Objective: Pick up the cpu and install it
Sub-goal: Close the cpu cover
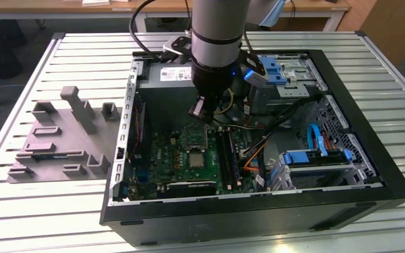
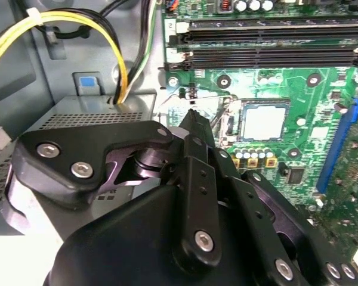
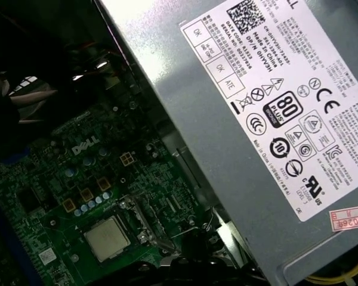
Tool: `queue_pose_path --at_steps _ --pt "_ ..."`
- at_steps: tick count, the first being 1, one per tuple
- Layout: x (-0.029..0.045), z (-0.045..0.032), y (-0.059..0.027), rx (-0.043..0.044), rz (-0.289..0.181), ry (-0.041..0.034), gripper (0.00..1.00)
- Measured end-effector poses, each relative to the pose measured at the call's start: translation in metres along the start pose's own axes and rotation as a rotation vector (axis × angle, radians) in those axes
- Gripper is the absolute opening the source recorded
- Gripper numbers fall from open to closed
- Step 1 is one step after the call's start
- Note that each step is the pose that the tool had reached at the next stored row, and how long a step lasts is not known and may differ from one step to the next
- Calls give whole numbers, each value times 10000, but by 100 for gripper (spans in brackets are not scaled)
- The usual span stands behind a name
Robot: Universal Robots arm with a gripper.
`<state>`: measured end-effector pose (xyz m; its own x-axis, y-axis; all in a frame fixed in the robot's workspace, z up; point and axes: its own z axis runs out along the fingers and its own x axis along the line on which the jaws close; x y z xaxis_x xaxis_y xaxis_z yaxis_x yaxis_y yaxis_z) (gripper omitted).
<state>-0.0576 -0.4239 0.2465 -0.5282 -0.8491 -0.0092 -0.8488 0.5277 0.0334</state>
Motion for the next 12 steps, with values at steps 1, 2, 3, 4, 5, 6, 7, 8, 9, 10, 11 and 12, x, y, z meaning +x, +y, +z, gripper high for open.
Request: queue_pose_path --at_steps 1,2,3,4,5,6,7,8,9,10,11,12 --pt "0 1 0 42 -32 67 11" --pt "1 1 -1 77 -68 124 11" --pt "3 1 -2 100 -104 163 11" --pt "8 0 -3 104 -134 175 11" --pt "14 0 -3 105 -163 175 11" --pt "20 1 -3 105 -188 174 11" --pt "25 0 -3 105 -211 176 11" --pt "30 0 -3 105 -233 176 11" --pt "35 1 -4 105 -253 177 11" --pt "40 1 -5 105 -274 177 11" --pt "44 1 -7 105 -294 177 11" --pt "47 1 -8 105 -315 178 11"
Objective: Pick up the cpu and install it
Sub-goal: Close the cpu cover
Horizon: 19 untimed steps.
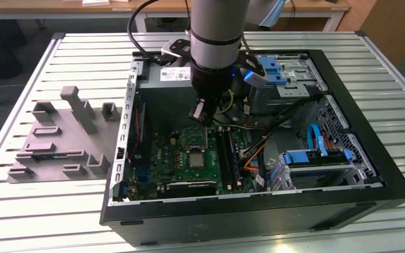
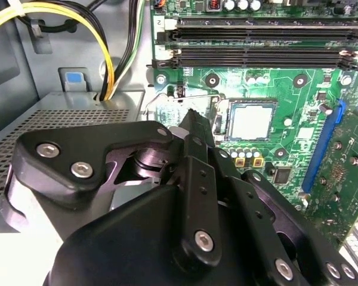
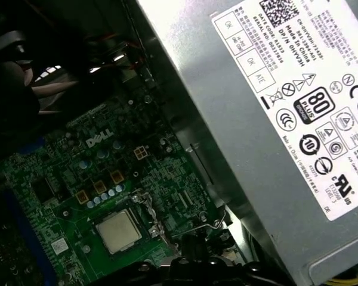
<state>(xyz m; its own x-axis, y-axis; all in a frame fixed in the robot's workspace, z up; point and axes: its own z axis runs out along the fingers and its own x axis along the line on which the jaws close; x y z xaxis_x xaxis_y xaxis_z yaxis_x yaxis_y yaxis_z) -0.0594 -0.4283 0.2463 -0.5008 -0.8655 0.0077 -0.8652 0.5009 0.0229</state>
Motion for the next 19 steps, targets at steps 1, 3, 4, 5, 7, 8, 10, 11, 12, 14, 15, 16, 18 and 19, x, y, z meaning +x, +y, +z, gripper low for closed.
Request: queue_pose_path --at_steps 1,3,4,5,7,8,10,11,12,14,15,16,18,19 --pt "3 0 0 1 -16 3 11" --pt "12 0 0 3 -42 8 11" --pt "14 0 0 4 -48 8 11" --pt "25 1 -3 5 -70 10 11" --pt "26 1 -3 6 -72 10 11" --pt "26 1 -4 6 -72 10 11" --pt "27 1 -4 6 -75 10 11" --pt "27 1 -4 6 -75 10 11" --pt "29 0 -5 6 -77 11 11" --pt "36 1 -8 6 -80 11 11" --pt "40 1 -10 8 -83 14 11" --pt "46 1 -13 10 -87 18 11" --pt "67 1 -22 12 -102 21 11" --pt "77 1 -24 14 -109 26 11"
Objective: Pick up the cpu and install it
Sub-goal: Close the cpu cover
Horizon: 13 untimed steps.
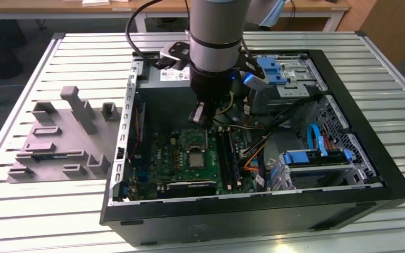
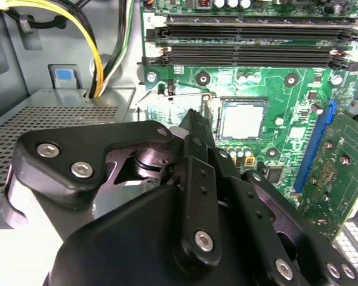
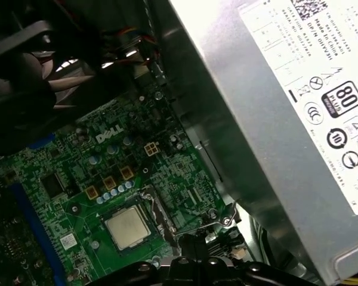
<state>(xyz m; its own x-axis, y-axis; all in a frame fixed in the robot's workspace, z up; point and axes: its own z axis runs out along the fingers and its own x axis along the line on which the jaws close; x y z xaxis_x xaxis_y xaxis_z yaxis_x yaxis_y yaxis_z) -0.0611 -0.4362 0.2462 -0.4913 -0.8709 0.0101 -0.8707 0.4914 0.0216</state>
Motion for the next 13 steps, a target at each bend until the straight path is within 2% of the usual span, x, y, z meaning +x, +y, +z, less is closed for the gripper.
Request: queue_pose_path --at_steps 3,9,13 --pt "23 0 -8 16 -22 28 11" --pt "54 0 -20 87 -71 158 11" --pt "74 1 -28 112 -97 199 11"
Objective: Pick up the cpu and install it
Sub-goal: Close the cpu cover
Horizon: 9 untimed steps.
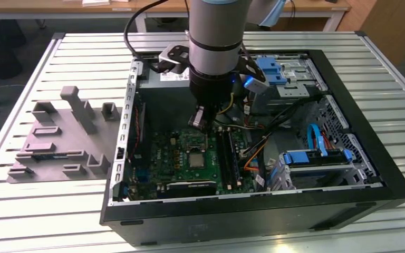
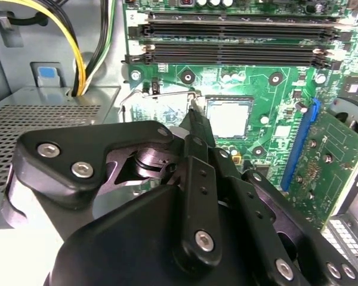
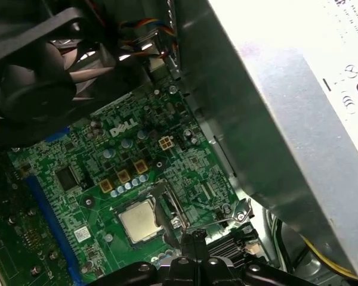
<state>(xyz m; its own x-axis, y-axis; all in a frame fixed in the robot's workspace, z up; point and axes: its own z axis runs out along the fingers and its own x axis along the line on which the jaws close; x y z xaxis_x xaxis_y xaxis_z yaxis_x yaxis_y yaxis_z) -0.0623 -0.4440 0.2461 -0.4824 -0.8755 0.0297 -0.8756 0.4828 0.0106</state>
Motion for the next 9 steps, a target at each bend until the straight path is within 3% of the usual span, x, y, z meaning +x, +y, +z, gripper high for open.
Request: queue_pose_path --at_steps 9 --pt "52 2 -23 40 -41 70 11"
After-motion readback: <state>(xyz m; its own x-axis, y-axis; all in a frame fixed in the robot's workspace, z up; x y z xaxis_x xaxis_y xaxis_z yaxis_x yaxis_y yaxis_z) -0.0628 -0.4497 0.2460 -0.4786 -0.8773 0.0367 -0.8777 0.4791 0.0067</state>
